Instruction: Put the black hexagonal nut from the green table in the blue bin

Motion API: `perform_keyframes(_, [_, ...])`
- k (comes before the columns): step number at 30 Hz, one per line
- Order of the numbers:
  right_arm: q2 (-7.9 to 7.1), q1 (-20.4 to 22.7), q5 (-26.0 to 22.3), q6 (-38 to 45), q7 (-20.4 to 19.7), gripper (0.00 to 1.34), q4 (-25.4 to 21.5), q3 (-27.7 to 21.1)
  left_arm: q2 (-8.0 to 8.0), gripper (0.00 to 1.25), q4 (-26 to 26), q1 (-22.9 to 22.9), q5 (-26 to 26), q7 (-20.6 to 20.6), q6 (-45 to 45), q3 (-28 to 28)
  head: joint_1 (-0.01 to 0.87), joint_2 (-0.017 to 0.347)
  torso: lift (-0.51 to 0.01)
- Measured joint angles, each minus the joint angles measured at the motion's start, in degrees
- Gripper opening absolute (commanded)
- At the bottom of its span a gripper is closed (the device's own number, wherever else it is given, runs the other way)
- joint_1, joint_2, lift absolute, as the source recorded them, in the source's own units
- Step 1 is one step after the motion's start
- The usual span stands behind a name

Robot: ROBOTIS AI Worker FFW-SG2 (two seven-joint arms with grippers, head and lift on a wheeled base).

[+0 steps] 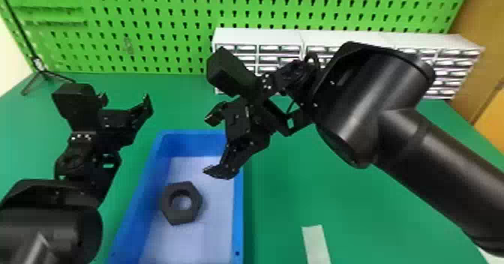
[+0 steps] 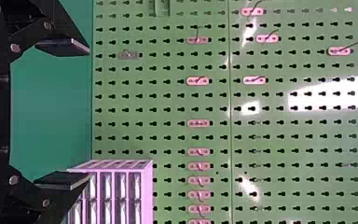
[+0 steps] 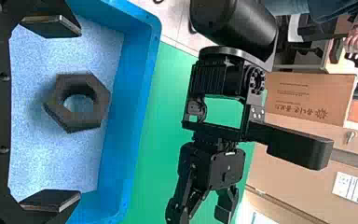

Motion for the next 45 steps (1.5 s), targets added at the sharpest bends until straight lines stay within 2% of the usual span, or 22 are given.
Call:
perform_keyframes(7, [0.0,0.17,0.26,-0.23,0.0,1.25,0.0,-0.57,0.04,0.94,0.0,-0.07,0.0,0.0,0.0,0.0,0.686,0.028,-0.096])
perform_keyframes(13, [0.79,1.98,0.91,-0.72,0.09,1.25,0.34,-4.5,0.04,0.94,0.0,-0.32,0.0,0.0,0.0,-0.13,0.686,0.028,-0.096])
perform_keyframes(22, [4.27,6.85,3.77,-1.42,0.09,1.25,1.85,-15.04,0.01,0.94,0.0,-0.49,0.0,0.0,0.0,-0.24,0.686,0.028,-0.096])
perform_keyframes(29, [8.87,12.18,8.55,-1.88,0.09,1.25,2.55,-27.2,0.0,0.94,0.0,-0.57,0.14,0.0,0.0,-0.24,0.686,0.028,-0.096])
perform_keyframes(32, [10.35,13.95,10.54,-2.06,0.07,1.25,2.39,-31.47,0.0,0.93,0.0,-0.48,0.22,0.0,0.0,-0.25,0.686,0.028,-0.096])
perform_keyframes(38, [12.17,16.48,14.22,-2.53,-0.4,1.25,2.29,-37.1,0.0,0.93,0.0,-0.45,0.32,0.0,0.0,-0.46,0.686,0.028,-0.096])
perform_keyframes(45, [13.72,18.73,16.5,-2.91,-3.82,1.25,2.47,-41.79,-0.08,0.94,0.0,-0.62,0.35,0.11,0.0,-0.73,0.686,0.028,-0.096])
